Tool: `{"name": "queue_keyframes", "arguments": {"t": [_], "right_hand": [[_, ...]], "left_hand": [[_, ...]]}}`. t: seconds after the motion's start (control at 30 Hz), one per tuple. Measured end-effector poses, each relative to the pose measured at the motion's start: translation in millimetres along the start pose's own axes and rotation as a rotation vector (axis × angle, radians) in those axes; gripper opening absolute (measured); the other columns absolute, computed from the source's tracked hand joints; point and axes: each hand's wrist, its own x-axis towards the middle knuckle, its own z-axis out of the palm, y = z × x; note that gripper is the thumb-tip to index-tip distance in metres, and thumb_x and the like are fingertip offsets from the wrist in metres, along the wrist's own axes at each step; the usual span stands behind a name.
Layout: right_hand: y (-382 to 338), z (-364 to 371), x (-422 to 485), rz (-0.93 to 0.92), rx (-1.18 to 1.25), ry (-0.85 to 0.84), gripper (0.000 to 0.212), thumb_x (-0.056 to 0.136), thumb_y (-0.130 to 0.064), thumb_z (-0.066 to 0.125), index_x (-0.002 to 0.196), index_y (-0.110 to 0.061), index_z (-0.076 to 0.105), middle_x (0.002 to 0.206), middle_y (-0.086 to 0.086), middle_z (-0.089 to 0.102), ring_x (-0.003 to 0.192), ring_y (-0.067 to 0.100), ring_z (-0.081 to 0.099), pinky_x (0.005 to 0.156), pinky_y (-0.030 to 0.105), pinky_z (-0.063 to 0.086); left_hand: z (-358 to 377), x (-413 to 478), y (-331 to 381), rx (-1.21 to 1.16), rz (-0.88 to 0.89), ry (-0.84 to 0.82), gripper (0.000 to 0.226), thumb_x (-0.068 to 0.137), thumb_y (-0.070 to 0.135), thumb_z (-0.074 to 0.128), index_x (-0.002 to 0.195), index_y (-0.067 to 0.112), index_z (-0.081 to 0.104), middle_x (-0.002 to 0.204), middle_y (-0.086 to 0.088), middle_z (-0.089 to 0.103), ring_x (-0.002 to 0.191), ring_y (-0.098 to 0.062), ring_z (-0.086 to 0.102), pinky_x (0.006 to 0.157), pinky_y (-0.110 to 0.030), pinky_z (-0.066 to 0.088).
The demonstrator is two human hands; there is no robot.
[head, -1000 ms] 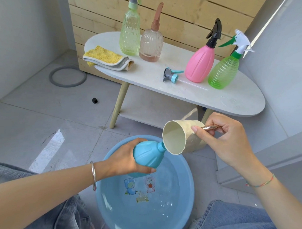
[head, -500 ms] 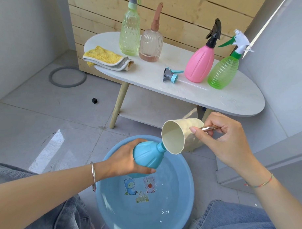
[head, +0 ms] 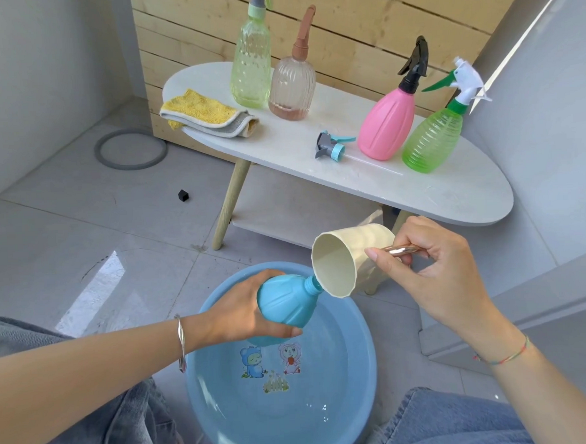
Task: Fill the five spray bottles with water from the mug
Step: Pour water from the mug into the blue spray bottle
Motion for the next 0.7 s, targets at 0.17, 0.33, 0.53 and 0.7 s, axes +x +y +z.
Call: {"name": "queue_keyframes", "arguments": {"t": [0.17,0.33,0.53,0.7], "right_hand": [[0.5,-0.1,-0.3,-0.027,-0.024,0.003,0.042,0.081,-0.035,0.067,0.057,-0.006,0.047,0.058,0.000,0.042,0.061,0.013,0.039,0.059,0.016,0.030],[-1.3,0.3,0.7,-0.056,-0.030,0.005,0.042,0.082,-0.034,0.067,0.057,-0.006,0.047,0.059,-0.002,0.041,0.061,0.017,0.039,0.058,0.022,0.032],[-3.1,0.9,0.7,-0.093,-0.056,0.003,0.041,0.081,-0.034,0.067,0.058,-0.006,0.048,0.059,0.000,0.042,0.062,0.022,0.039,0.056,0.030,0.034],[-3.7,0.7,1.4,-0.114,-0.073,0.002,0.040,0.082,-0.034,0.067,0.058,-0.006,0.049,0.059,0.002,0.042,0.061,0.025,0.039,0.057,0.033,0.034]], "left_hand": [[-0.2,0.4,0.6,-0.017,-0.002,-0.002,0.081,0.049,0.059,0.088,0.119,0.044,0.050,0.110,0.020,0.060,0.101,-0.002,0.060,0.083,-0.023,0.054],[-0.6,-0.3,0.7,-0.019,-0.002,-0.007,0.081,0.050,0.059,0.088,0.120,0.044,0.050,0.110,0.021,0.060,0.101,-0.002,0.060,0.082,-0.023,0.054],[-1.0,-0.5,1.6,-0.028,-0.005,-0.008,0.078,0.054,0.053,0.090,0.120,0.044,0.050,0.109,0.021,0.059,0.100,-0.001,0.060,0.079,-0.020,0.053],[-0.5,-0.4,1.6,-0.026,-0.008,-0.004,0.077,0.057,0.049,0.091,0.121,0.042,0.049,0.110,0.020,0.059,0.101,-0.002,0.060,0.079,-0.021,0.053]]}}
